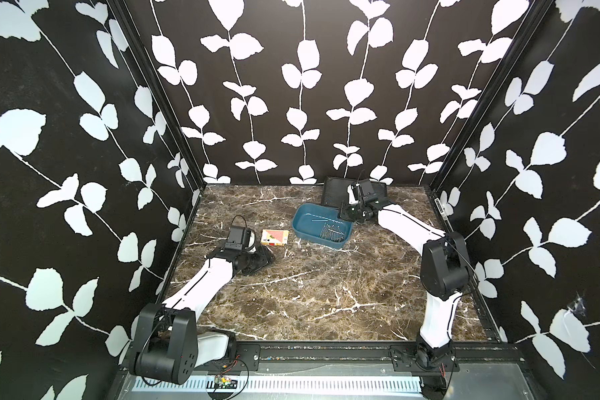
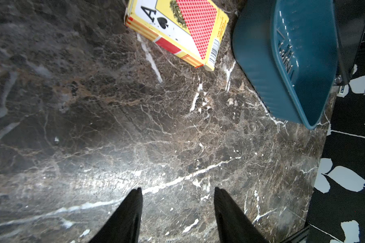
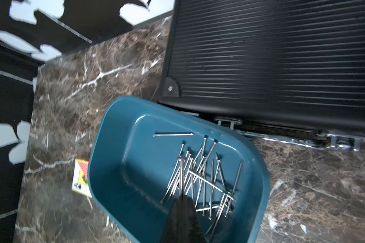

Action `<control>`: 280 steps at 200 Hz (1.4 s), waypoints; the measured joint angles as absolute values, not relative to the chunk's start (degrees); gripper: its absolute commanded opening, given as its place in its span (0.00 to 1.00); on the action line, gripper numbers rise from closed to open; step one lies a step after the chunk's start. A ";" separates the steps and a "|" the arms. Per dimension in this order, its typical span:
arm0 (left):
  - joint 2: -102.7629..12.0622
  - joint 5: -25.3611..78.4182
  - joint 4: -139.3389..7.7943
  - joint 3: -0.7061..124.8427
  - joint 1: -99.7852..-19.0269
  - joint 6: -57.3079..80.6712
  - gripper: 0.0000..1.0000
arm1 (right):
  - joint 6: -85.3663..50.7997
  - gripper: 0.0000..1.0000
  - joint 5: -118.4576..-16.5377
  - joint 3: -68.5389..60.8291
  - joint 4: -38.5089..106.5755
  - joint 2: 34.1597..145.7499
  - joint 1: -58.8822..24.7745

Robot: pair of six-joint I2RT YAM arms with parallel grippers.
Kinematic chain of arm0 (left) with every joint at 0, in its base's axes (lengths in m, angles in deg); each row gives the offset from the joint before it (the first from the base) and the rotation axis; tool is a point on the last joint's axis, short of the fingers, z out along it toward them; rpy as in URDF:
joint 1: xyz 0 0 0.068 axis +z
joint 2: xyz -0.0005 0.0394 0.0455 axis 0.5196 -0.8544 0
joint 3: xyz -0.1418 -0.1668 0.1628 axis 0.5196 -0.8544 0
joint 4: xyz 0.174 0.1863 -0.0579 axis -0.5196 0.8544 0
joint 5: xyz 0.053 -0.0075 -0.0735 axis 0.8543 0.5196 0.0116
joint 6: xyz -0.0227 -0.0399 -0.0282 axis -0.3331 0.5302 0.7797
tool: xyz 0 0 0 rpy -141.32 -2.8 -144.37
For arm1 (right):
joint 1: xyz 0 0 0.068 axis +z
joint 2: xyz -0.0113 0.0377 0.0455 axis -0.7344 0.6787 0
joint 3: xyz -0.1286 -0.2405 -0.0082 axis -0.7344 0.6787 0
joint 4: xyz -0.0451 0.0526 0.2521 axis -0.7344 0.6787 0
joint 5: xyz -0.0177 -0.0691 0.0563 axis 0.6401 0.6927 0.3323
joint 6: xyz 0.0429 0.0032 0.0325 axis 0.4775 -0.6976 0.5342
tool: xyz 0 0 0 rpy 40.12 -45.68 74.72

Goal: Put the nails on the desktop into the storage box
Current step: Place the nail in the storage box.

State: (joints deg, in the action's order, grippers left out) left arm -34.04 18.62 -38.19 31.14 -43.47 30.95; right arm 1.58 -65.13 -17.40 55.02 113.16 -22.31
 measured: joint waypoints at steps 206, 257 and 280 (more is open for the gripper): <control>-39.24 19.82 -37.03 35.40 -44.17 31.04 0.57 | 5.56 0.42 -64.84 -5.97 50.21 108.38 -21.69; -39.92 23.12 -38.00 41.96 -44.19 28.37 0.59 | -8.71 0.48 -65.39 -3.66 50.30 89.99 -22.96; -39.81 26.44 -38.56 44.16 -44.19 26.84 0.66 | -14.24 0.54 -66.04 0.45 49.97 83.24 -27.18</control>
